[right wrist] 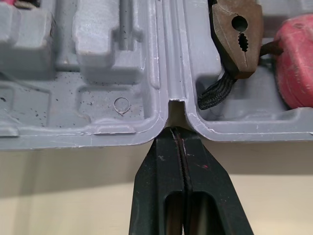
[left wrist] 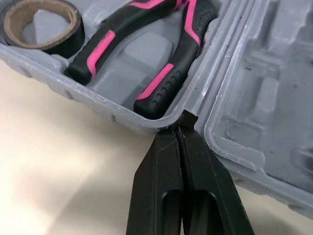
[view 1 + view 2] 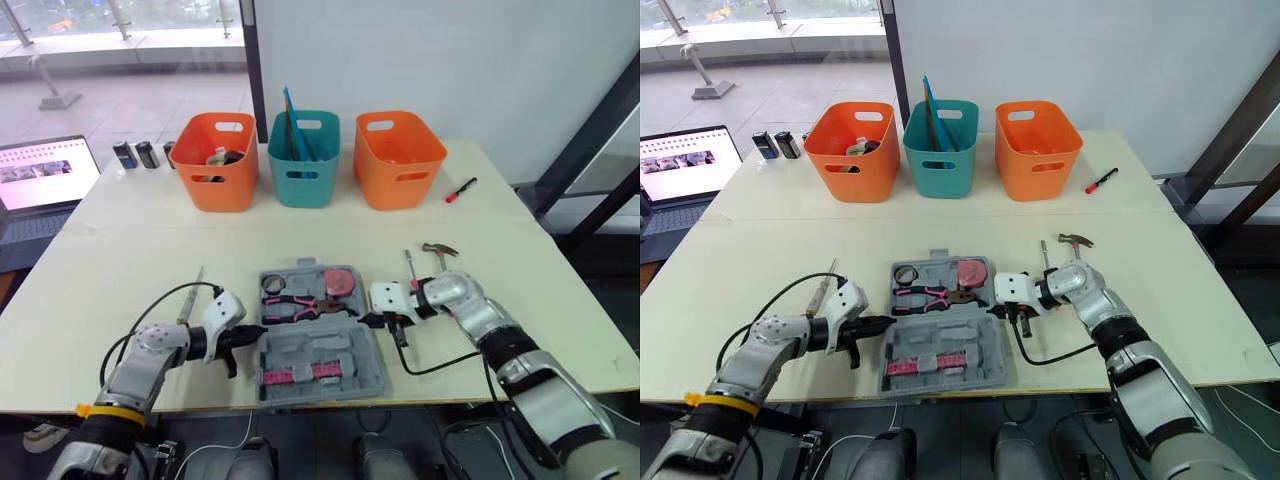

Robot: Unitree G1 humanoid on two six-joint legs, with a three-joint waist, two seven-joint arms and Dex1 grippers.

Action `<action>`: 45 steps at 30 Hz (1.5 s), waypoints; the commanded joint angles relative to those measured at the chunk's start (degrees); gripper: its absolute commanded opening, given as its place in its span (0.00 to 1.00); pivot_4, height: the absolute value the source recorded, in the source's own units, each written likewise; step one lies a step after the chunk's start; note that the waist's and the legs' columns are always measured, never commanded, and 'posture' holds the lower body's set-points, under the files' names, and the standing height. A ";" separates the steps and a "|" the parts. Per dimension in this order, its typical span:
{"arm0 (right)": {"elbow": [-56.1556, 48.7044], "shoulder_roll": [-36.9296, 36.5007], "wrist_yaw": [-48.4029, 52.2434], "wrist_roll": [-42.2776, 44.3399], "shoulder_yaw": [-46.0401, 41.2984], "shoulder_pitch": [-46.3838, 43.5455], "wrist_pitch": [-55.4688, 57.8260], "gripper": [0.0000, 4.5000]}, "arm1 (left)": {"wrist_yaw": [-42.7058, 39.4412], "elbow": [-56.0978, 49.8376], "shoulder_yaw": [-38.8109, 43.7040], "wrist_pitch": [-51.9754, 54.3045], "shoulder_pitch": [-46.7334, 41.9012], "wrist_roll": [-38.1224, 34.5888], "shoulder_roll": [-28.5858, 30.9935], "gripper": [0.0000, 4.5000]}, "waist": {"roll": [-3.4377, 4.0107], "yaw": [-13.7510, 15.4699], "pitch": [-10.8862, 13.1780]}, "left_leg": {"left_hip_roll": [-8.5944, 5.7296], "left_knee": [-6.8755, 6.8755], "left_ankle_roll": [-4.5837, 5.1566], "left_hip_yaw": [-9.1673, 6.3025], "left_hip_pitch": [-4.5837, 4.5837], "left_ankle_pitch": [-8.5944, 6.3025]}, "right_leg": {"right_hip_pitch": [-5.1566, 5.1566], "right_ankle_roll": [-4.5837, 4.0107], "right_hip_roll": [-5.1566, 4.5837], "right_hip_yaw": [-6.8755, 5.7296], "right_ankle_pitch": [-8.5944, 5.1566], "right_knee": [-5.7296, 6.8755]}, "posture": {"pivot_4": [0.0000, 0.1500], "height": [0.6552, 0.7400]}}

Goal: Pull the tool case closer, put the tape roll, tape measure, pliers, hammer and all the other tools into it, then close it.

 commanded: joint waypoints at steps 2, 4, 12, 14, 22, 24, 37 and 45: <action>2.31 3.22 -1.64 -0.46 -0.18 -2.63 -2.00 0.00 | 0.12 1.92 -1.35 -2.95 -4.04 1.12 -1.19 0.02 | 0.01 -0.03 0.00 | 0.00 0.00 0.00 0.00 0.02 0.00 | 0.00 0.01 0.00 0.00 0.01 0.01 | 1.00 0.93; 3.66 3.70 -2.16 -0.96 -0.22 -3.19 -2.55 0.00 | 0.07 2.77 -1.00 -3.10 -5.07 1.15 -1.17 0.02 | 0.01 -0.04 0.00 | 0.00 0.00 0.00 0.00 0.02 0.00 | 0.01 0.03 0.00 0.00 0.01 0.01 | 1.00 0.93; 5.45 4.87 -2.62 -1.36 -1.10 -3.39 -2.37 0.00 | 0.45 4.90 -0.19 -4.26 -6.25 1.40 -1.27 0.02 | 0.01 -0.24 -0.01 | 0.00 -0.01 0.00 -0.02 0.04 0.00 | 0.01 0.05 0.02 0.00 0.02 0.02 | 1.00 0.93; 5.24 4.93 -2.71 -1.35 -1.38 -3.18 -2.07 0.00 | 0.59 4.79 0.04 -4.30 -6.31 1.40 -1.19 0.02 | 0.01 -0.25 -0.01 | 0.01 -0.02 0.00 -0.02 0.04 0.00 | 0.01 0.05 0.02 0.00 0.02 0.02 | 1.00 0.93; 6.09 4.83 -3.74 -1.54 -2.31 -3.88 -1.67 0.00 | 0.38 3.44 1.96 -2.11 -7.42 0.04 -0.74 0.02 | 0.01 -0.85 0.00 | 0.01 -0.02 0.00 -0.03 0.03 0.00 | 0.01 0.06 0.02 -0.01 0.02 0.03 | 1.00 0.93; 6.22 4.77 -3.56 -1.67 -2.18 -3.92 -1.99 0.00 | -0.33 2.90 1.58 -1.40 -7.49 0.21 -0.58 0.02 | 0.01 -1.11 0.00 | 0.01 -0.04 0.00 -0.03 0.02 0.00 | 0.01 0.22 0.02 -0.01 0.08 0.03 | 1.00 0.93; 7.80 5.05 -3.51 -2.05 -2.19 -3.77 -2.65 0.00 | -2.19 -2.31 0.55 3.43 -3.94 -0.08 -0.86 0.02 | 0.01 -1.37 0.00 | 0.00 -0.05 0.00 -0.05 0.01 0.00 | 0.01 0.25 0.03 -0.01 0.07 0.03 | 1.00 0.93; 9.07 5.37 -3.40 -2.67 -2.07 -4.22 -3.13 0.00 | -1.75 1.13 2.02 0.93 -5.97 0.86 0.10 0.02 | 0.01 -1.40 0.00 | 0.00 -0.04 0.00 -0.06 0.02 0.00 | 0.02 0.25 0.03 -0.01 0.06 0.03 | 1.00 0.93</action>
